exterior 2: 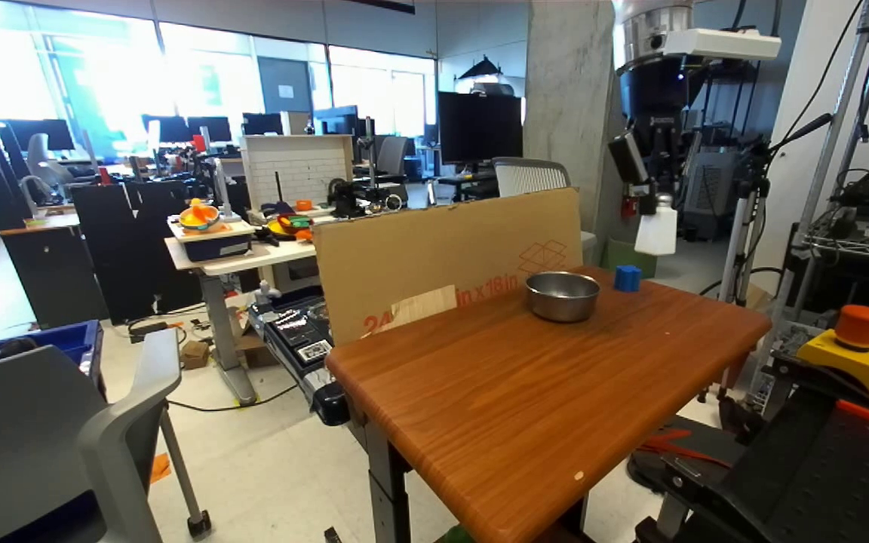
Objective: Remove the salt cellar from the silver bowl.
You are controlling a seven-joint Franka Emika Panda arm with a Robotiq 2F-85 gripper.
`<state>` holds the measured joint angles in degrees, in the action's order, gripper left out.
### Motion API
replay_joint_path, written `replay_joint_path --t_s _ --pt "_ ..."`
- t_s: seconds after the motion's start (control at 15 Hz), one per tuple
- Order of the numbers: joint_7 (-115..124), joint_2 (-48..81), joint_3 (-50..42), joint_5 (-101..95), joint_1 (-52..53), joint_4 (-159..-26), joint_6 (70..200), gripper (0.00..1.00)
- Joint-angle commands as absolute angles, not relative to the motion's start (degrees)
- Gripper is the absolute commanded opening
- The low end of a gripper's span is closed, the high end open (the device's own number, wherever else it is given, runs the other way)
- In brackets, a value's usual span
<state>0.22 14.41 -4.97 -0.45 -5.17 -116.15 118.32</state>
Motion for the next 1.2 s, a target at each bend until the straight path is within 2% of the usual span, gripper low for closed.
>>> replay_joint_path --t_s 0.0,0.4,1.13 --pt "-1.71 13.19 -6.19 -2.65 -6.35 -120.64 120.96 0.08" --pt "0.91 17.4 -8.64 -5.62 -7.47 -123.38 131.26 0.08" --pt "8.32 27.14 -10.14 -6.85 -6.54 -119.62 133.09 0.08"
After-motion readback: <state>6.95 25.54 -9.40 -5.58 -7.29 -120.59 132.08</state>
